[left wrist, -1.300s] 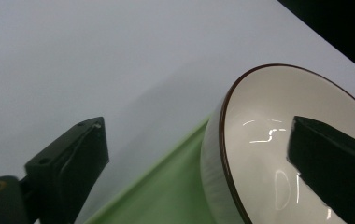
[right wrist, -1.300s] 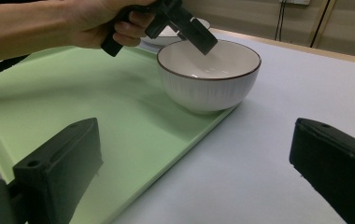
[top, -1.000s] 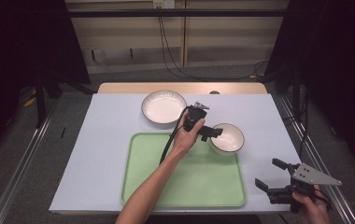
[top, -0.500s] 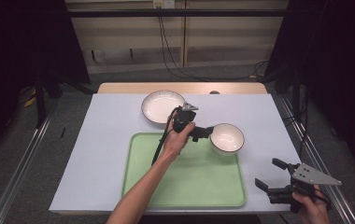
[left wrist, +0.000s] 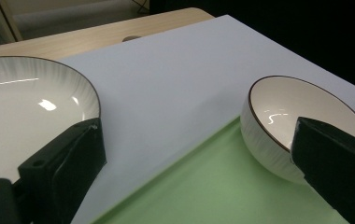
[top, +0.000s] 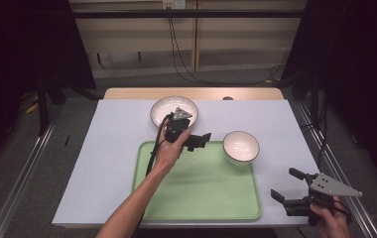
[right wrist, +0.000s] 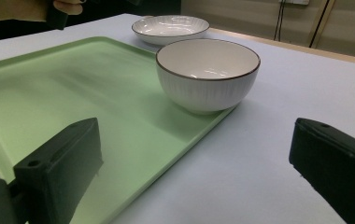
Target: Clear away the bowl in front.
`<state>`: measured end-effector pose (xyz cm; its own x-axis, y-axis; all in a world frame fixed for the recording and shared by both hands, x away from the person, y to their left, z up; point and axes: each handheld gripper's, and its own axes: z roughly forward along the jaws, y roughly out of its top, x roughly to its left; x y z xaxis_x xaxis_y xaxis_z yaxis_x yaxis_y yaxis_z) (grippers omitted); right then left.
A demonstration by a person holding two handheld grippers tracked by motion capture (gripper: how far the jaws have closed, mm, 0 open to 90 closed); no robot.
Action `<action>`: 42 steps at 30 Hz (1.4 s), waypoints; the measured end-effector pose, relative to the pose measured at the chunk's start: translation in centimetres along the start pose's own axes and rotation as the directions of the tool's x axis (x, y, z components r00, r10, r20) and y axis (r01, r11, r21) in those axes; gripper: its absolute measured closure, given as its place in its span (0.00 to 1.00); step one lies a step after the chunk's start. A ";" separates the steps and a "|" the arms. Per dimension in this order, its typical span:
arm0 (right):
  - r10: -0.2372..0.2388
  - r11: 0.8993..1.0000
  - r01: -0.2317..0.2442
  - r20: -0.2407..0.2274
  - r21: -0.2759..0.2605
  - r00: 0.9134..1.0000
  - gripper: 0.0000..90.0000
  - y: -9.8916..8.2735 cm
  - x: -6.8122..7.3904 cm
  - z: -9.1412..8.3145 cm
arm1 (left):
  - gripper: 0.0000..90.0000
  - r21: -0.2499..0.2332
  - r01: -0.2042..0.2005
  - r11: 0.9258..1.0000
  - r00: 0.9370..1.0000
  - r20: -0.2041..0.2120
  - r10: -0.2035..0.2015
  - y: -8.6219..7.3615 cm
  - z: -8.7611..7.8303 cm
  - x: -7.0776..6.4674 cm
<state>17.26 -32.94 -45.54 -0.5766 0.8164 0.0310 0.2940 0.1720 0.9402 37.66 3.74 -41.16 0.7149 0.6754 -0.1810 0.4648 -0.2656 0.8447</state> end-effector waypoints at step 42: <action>-0.002 1.000 0.002 0.005 0.007 1.000 0.02 0.1 0.0 0.3 | 0.02 -0.050 0.052 0.997 0.978 -0.198 -0.061 -9.5 -13.3 2.8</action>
<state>17.47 -32.76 -45.55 -0.5735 0.8188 0.0279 0.2983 0.1770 0.9379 28.26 17.34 -42.98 0.5675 0.8132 -0.1290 0.4746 -0.1950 0.8583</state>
